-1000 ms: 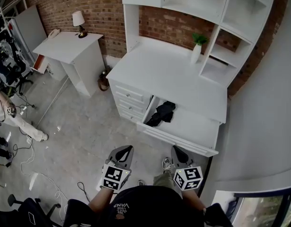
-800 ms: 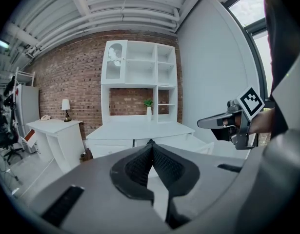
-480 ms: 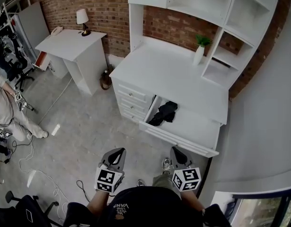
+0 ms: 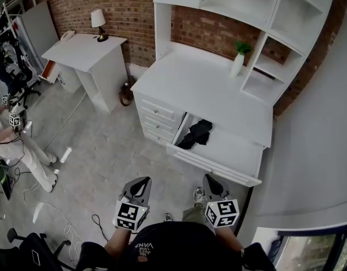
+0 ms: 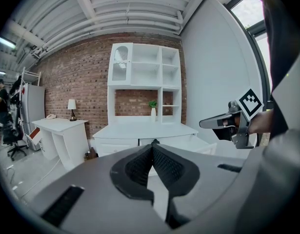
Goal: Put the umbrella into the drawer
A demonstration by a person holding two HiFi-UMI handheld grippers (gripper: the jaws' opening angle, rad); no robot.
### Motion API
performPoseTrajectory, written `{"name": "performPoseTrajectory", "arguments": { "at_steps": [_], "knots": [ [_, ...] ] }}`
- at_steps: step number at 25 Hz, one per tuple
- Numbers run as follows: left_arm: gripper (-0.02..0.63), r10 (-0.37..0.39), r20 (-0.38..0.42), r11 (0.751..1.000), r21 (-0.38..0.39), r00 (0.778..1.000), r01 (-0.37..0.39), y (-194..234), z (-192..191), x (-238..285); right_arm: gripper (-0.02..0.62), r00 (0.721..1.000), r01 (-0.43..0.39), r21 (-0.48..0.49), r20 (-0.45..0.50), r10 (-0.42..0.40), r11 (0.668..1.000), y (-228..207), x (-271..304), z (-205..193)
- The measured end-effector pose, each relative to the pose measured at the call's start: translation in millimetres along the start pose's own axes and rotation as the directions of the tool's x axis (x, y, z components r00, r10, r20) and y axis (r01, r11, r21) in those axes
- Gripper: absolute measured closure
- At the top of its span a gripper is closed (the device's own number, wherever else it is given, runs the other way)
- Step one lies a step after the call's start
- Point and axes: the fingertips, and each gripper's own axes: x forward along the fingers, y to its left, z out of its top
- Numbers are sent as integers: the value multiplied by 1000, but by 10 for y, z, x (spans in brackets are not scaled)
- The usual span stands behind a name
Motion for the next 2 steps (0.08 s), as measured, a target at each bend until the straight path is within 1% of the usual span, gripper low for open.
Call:
{"name": "performPoseTrajectory", "arguments": {
  "at_steps": [2],
  "knots": [
    [600, 1, -1, 1000, 3, 1000, -1, 5, 11, 5, 603, 1000, 1, -1, -1, -1, 1000, -8, 9, 15]
  ]
}}
